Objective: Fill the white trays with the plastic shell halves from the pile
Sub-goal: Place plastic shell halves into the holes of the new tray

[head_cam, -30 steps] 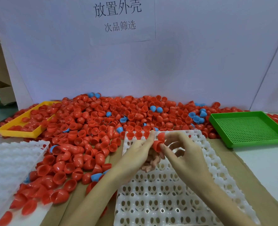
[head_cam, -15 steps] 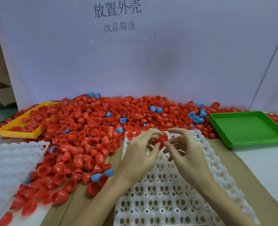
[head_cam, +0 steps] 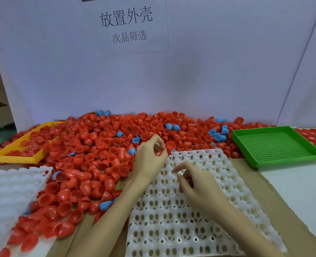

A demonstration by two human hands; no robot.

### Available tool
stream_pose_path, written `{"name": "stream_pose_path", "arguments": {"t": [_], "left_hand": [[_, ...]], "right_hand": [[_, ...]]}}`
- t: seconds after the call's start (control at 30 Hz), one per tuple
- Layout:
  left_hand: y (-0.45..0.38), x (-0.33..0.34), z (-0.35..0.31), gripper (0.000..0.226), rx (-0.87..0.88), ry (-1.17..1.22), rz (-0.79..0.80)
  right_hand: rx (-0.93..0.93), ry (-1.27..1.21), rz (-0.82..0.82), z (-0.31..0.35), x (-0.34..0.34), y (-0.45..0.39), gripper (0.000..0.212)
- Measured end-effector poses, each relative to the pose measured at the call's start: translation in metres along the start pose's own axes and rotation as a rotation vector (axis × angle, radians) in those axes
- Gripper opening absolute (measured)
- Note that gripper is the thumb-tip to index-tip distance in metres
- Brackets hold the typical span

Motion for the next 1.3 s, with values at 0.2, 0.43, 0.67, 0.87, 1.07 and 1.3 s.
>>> {"name": "stream_pose_path", "arguments": {"t": [0.2, 0.43, 0.67, 0.87, 1.07, 1.3], "left_hand": [[-0.019, 0.021, 0.001, 0.010, -0.072, -0.164, 0.067], [-0.017, 0.028, 0.001, 0.021, 0.092, -0.379, 0.056], [-0.015, 0.018, 0.008, 0.020, 0.111, -0.337, 0.151], [-0.042, 0.004, 0.034, 0.033, -0.004, -0.431, 0.161], [-0.073, -0.006, 0.054, 0.046, -0.060, -0.589, 0.389], [-0.093, -0.011, 0.055, 0.045, -0.065, -0.690, 0.599]], "right_hand": [[-0.009, 0.015, 0.017, -0.001, -0.001, -0.001, 0.018], [-0.043, 0.045, 0.016, -0.003, 0.000, -0.002, 0.017], [-0.038, 0.071, 0.027, -0.003, 0.001, -0.002, 0.019], [-0.033, 0.077, 0.042, -0.002, 0.000, -0.001, 0.021], [-0.021, 0.085, 0.055, 0.000, 0.000, 0.001, 0.021], [-0.017, 0.091, 0.055, -0.001, 0.001, 0.000, 0.021]]}}
Point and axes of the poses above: each hand's wrist, its own y-axis away from the middle knuckle, its own x-axis out of the palm, z = x × y, the point moved 1 cm from there along -y, towards the middle knuckle, and after that the axes turned 14 degrees about z, right-handed, at the moved point
